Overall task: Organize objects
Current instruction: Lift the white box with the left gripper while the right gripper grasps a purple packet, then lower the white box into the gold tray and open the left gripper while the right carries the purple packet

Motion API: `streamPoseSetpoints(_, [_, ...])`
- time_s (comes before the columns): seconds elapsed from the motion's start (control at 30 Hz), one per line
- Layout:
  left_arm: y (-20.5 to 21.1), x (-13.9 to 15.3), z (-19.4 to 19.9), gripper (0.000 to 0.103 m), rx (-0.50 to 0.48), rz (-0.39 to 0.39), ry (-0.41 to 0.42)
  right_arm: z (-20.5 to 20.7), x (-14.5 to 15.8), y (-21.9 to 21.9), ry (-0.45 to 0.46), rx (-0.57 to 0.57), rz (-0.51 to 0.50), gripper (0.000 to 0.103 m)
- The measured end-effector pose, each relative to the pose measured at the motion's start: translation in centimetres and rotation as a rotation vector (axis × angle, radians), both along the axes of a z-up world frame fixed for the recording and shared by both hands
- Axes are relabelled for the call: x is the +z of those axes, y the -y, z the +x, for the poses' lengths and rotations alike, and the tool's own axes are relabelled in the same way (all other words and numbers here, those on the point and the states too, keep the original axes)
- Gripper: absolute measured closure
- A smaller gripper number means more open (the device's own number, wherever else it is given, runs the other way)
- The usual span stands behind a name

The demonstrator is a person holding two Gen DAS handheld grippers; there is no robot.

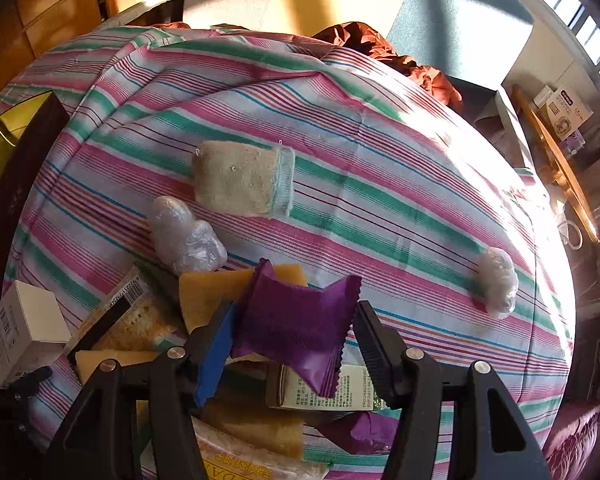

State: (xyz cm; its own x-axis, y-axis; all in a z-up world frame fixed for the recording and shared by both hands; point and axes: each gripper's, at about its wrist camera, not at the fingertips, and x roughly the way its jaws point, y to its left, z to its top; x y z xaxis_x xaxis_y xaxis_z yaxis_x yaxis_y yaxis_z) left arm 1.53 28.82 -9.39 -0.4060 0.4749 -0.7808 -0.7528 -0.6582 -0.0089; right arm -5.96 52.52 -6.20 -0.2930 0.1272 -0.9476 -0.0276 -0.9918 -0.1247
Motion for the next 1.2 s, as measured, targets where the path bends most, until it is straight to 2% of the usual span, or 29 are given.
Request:
streamPoseSetpoints(0.07, [0.0, 0.0, 0.0, 0.052, 0.001, 0.002, 0.002, 0.2, -0.1, 0.0, -0.011, -0.007, -0.038, 0.052])
streamPoseSetpoints(0.37, [0.2, 0.3, 0.0, 0.052, 0.009, 0.018, 0.022, 3.2, 1.4, 1.0, -0.148, -0.113, -0.146, 0.065])
streamPoseSetpoints(0.73, [2.3, 3.8, 1.9, 0.052, 0.000, 0.095, 0.000, 6.8, 2.6, 5.9, -0.314, -0.241, -0.326, 0.066])
streamPoseSetpoints(0.83, [3.8, 5.1, 1.8, 0.052, 0.027, 0.113, -0.010, 7.3, 2.4, 7.7, -0.341, -0.218, -0.418, 0.066])
streamPoseSetpoints(0.97, [6.2, 6.3, 1.4, 0.052, 0.094, 0.111, -0.019, 7.4, 1.9, 10.8, -0.333, -0.146, -0.455, 0.066])
streamPoseSetpoints(1.1, [8.9, 7.2, 0.6, 0.052, 0.180, 0.106, -0.045, 7.1, 1.2, 13.2, -0.317, -0.083, -0.468, 0.066])
streamPoseSetpoints(1.2, [10.8, 7.6, -0.3, 0.052, 0.245, 0.097, -0.060, 6.8, 0.3, 14.6, -0.275, -0.054, -0.432, 0.066])
